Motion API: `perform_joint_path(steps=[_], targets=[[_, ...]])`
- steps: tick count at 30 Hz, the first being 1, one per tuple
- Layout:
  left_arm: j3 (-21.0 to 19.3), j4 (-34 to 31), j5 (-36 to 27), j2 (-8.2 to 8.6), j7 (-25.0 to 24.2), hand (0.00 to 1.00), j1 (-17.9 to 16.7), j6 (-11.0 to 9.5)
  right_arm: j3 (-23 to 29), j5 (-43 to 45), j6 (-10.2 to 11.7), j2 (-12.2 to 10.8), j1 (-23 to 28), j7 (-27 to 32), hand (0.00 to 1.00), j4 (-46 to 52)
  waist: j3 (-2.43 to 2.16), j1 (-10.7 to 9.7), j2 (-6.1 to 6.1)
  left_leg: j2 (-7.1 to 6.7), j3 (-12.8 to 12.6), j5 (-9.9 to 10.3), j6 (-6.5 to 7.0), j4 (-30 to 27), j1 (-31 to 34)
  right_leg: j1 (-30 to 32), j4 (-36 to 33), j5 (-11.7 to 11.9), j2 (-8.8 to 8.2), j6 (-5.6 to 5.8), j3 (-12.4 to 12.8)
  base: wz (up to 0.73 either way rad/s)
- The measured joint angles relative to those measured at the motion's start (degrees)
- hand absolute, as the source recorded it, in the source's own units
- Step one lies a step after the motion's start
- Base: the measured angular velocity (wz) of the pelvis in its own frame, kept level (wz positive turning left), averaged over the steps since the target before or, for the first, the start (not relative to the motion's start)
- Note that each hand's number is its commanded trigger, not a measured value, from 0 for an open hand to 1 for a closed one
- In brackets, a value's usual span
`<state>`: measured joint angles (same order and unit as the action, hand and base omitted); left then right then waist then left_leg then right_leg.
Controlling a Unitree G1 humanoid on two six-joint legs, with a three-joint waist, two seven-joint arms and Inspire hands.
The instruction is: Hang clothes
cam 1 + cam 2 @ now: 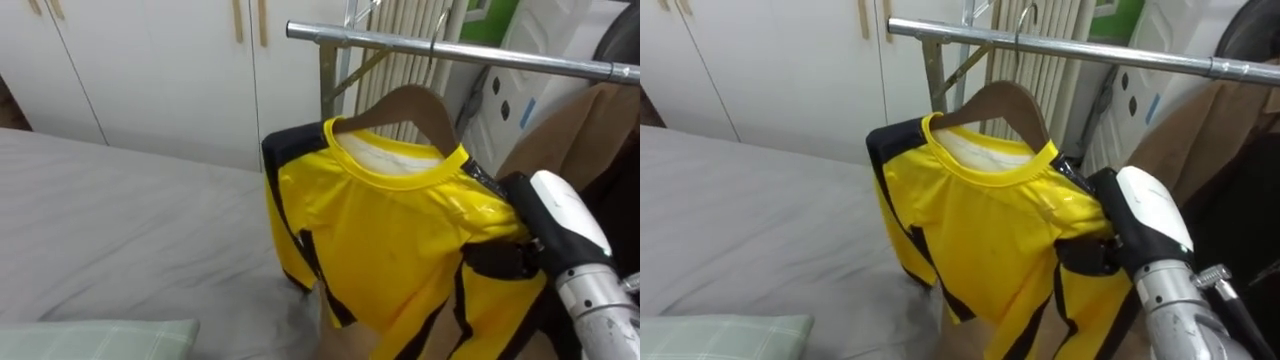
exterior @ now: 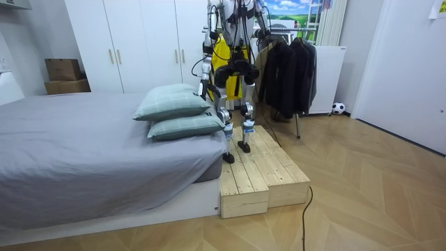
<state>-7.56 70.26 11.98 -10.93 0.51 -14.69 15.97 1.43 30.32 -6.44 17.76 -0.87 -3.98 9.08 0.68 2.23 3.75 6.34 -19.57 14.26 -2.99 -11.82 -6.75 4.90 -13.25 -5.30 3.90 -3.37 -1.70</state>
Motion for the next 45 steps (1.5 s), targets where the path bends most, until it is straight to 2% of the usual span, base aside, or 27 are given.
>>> perform_joint_path(steps=[2,4,11,14,20,26,31,34,39,45], targets=[[0.04,0.01,-0.01,-0.23,0.00,0.00,0.02,-0.59,-0.01,-1.73,0.11,0.59,-2.27,0.09,1.00,-1.80,0.29,0.01,0.46,-0.03,0.30,-0.18,-0.05,0.03,0.04,0.07,-0.29,-0.09,-0.10,-0.10,-0.16,0.06],[0.04,0.03,-0.01,-0.33,0.00,0.00,0.02,-1.02,-0.01,-1.76,0.15,0.69,-3.88,0.14,1.00,-3.19,0.38,0.03,0.65,-0.04,0.50,-0.25,-0.08,0.06,0.14,0.15,-0.33,-0.13,-0.12,-0.13,-0.17,0.06],[-0.01,0.04,0.02,-0.37,0.01,0.00,0.12,-1.61,0.00,-1.79,0.54,1.30,-5.07,0.17,1.00,-4.64,0.34,0.51,0.60,0.02,1.02,-0.25,-0.10,0.34,0.49,0.10,-0.38,-0.26,-0.27,-0.19,-1.06,0.03],[-0.24,0.04,0.19,-0.38,0.00,0.00,0.15,-2.36,0.08,-5.42,1.07,2.11,-6.88,0.14,1.00,-8.52,0.32,1.31,0.60,-0.03,1.20,-0.27,-0.09,0.31,0.52,0.09,-0.32,-0.26,-0.78,-0.19,-1.61,0.02],[-1.21,-0.19,2.11,-0.38,-0.04,0.00,0.16,-2.81,1.92,-13.36,0.97,2.18,-8.58,-0.01,1.00,-12.28,0.13,1.60,0.70,-0.08,2.33,-0.29,-0.06,0.10,0.78,-0.30,0.60,-0.30,-0.88,-0.14,-2.48,0.08],[-1.26,-1.10,2.39,-0.41,-0.02,0.00,0.16,-2.82,2.23,-22.98,0.60,2.32,-8.64,-0.01,1.00,-16.29,0.05,2.97,0.59,-0.03,2.61,-0.36,-0.13,0.07,0.44,-0.59,0.66,-0.30,-0.79,-0.19,-3.03,0.03],[-3.53,-1.89,3.78,-0.28,-0.04,0.00,0.15,-2.82,2.24,-27.35,0.54,2.40,-8.86,-0.06,1.00,-19.59,0.01,3.84,0.66,-0.03,2.65,-0.37,-0.12,0.07,0.36,-0.69,0.53,-0.35,-0.83,-0.25,-3.03,0.01],[-3.58,-2.36,3.89,-0.25,-0.04,0.00,0.16,-2.81,2.23,-29.43,0.10,2.53,-9.16,-0.56,1.00,-19.94,-0.02,4.39,0.69,-0.02,2.66,-0.39,-0.16,0.08,0.58,-0.74,0.47,-0.34,-0.85,-0.29,-3.04,0.00],[-3.71,-2.38,3.82,-0.25,-0.04,0.00,0.30,-2.74,2.22,-35.19,-0.66,2.71,-13.15,-1.76,1.00,-26.39,-0.09,4.49,0.69,-0.04,3.12,-0.45,-0.15,0.01,0.56,-0.89,0.60,-0.33,-1.02,-0.30,-3.51,0.04],[-3.63,-2.57,3.74,-0.25,-0.49,0.00,0.24,-2.58,2.23,-38.81,-1.03,3.11,-16.55,-4.08,1.00,-34.66,-0.45,4.30,0.32,-0.17,4.58,-0.59,-0.03,-0.02,0.11,-2.04,0.73,-0.50,-1.64,-0.27,-5.06,0.13]])
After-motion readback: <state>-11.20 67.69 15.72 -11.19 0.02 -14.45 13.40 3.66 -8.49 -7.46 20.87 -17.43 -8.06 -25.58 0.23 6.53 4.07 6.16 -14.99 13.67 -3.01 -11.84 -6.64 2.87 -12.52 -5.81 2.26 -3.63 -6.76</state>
